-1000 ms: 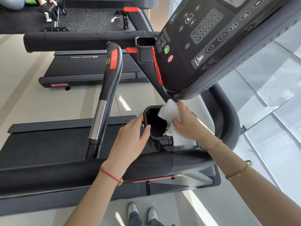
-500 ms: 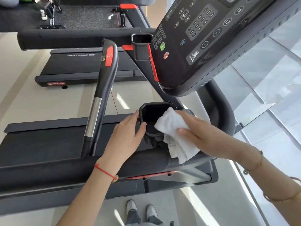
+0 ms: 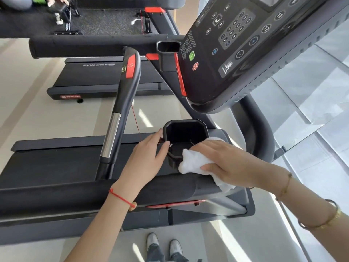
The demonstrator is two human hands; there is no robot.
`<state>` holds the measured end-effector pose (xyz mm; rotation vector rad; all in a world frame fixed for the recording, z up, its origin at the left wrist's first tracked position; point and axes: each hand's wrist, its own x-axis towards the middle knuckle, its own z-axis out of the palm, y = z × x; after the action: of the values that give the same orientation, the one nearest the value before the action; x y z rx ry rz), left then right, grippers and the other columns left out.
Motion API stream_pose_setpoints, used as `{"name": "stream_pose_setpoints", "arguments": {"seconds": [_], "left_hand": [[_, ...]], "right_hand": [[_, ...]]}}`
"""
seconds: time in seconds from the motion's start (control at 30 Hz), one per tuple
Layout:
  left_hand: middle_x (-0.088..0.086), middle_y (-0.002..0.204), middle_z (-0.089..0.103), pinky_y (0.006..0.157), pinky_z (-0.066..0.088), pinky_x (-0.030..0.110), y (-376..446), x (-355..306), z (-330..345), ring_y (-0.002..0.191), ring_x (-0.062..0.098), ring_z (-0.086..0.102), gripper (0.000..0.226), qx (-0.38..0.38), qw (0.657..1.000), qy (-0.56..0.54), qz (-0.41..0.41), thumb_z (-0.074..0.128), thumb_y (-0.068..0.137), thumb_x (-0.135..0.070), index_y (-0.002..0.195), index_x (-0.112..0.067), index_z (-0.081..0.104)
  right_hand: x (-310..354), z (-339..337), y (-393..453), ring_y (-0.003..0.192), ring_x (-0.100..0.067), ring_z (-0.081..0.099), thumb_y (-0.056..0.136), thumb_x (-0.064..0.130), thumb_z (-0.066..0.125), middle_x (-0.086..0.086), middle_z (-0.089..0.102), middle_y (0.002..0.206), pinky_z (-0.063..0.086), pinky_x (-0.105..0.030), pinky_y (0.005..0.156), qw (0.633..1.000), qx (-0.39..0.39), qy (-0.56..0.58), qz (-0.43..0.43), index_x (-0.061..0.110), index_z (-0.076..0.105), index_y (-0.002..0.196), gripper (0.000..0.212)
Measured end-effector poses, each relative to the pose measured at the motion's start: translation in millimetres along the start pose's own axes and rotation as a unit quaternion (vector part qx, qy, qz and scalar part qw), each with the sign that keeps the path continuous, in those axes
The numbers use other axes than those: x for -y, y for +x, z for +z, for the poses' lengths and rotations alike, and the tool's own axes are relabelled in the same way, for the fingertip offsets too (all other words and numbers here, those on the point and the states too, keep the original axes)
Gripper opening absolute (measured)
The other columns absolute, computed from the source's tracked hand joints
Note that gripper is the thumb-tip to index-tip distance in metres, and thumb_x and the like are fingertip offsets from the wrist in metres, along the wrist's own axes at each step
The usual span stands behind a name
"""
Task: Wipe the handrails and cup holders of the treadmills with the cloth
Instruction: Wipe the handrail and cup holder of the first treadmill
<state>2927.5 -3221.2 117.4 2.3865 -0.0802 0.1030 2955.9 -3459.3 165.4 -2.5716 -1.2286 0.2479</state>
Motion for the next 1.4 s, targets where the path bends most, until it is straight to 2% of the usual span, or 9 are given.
{"name": "stream_pose_setpoints", "arguments": {"seconds": [0.1,0.3,0.4,0.5,0.7,0.97,1.13,1.23,1.4], "left_hand": [[-0.009,0.114,0.060,0.094,0.049,0.039,-0.5,-1.8,-1.0,0.106,0.011,0.057,0.044,0.003,1.000,0.007,-0.004,0.037,0.100,-0.042,0.143,-0.032,0.040],[-0.007,0.107,0.059,0.090,0.049,0.038,0.0,-5.1,0.1,0.098,0.011,0.057,0.046,-0.002,0.999,0.035,0.005,0.036,0.100,-0.039,0.145,-0.026,0.038],[-0.005,0.104,0.059,0.087,0.049,0.040,-0.2,-5.1,0.4,0.094,0.016,0.059,0.044,-0.002,0.999,0.036,0.002,0.037,0.101,-0.038,0.142,-0.024,0.040],[-0.006,0.100,0.058,0.085,0.049,0.041,-1.1,-4.5,1.1,0.090,0.017,0.058,0.041,-0.006,0.999,0.034,-0.001,0.036,0.101,-0.040,0.138,-0.024,0.042],[-0.007,0.116,0.058,0.098,0.046,0.040,-0.6,-4.5,-0.3,0.105,0.017,0.057,0.052,0.010,0.999,0.027,-0.023,0.035,0.101,-0.043,0.150,-0.025,0.032],[-0.003,0.119,0.059,0.095,0.048,0.040,0.6,-5.1,0.2,0.106,0.018,0.058,0.051,0.010,0.999,0.039,-0.023,0.037,0.101,-0.041,0.148,-0.022,0.035],[-0.004,0.112,0.060,0.093,0.048,0.040,-1.4,-7.2,-0.8,0.100,0.017,0.059,0.049,0.001,0.999,0.033,-0.007,0.038,0.101,-0.040,0.148,-0.025,0.035],[-0.003,0.117,0.060,0.095,0.048,0.041,-1.3,-7.4,-0.9,0.105,0.017,0.058,0.051,0.005,0.999,0.041,-0.010,0.037,0.101,-0.040,0.149,-0.024,0.033],[0.002,0.115,0.063,0.092,0.050,0.041,-3.2,-9.0,-1.4,0.104,0.021,0.060,0.042,-0.002,0.999,0.052,0.003,0.038,0.102,-0.037,0.141,-0.023,0.043]], "right_hand": [[-7.7,-7.5,-0.7,0.117,-0.010,0.044,0.097,0.021,0.048,0.010,0.053,0.123,0.035,-0.026,0.101,1.000,0.005,0.024,-0.012,0.023,0.045,0.133,0.036],[-23.9,-11.1,43.5,0.122,-0.017,0.046,0.098,0.026,0.049,0.004,0.049,0.136,0.038,-0.036,0.101,0.987,-0.148,0.057,0.004,0.015,0.040,0.138,0.043],[-27.5,4.1,81.4,0.133,-0.022,0.040,0.098,0.024,0.052,0.000,0.042,0.147,0.032,-0.037,0.109,0.995,-0.095,0.000,-0.002,0.013,0.038,0.141,0.047],[-33.0,16.5,100.2,0.120,-0.023,0.049,0.099,0.031,0.048,0.000,0.049,0.136,0.035,-0.035,0.101,0.993,-0.069,-0.095,-0.001,0.016,0.041,0.137,0.042],[-56.5,12.7,73.0,0.121,-0.025,0.045,0.097,0.023,0.052,-0.005,0.045,0.135,0.031,-0.024,0.091,0.994,-0.055,0.030,0.086,0.014,0.036,0.141,0.047],[-29.0,17.4,107.9,0.113,-0.023,0.047,0.097,0.021,0.048,-0.001,0.045,0.132,0.034,-0.033,0.096,0.992,-0.039,-0.118,0.003,0.020,0.034,0.142,0.047],[-30.1,17.2,78.6,0.122,-0.031,0.039,0.091,0.017,0.055,-0.009,0.036,0.140,0.034,-0.035,0.101,0.989,-0.040,-0.063,0.130,0.019,0.023,0.149,0.066],[-20.4,19.1,65.4,0.116,-0.037,0.042,0.090,0.011,0.058,-0.017,0.036,0.135,0.027,-0.025,0.084,0.965,-0.075,0.074,0.241,0.013,0.021,0.148,0.069],[-10.5,18.8,45.2,0.082,-0.023,0.041,0.097,0.017,0.052,-0.007,0.045,0.091,0.030,-0.020,0.061,0.940,-0.083,0.125,0.307,0.001,0.037,0.103,0.023]]}}
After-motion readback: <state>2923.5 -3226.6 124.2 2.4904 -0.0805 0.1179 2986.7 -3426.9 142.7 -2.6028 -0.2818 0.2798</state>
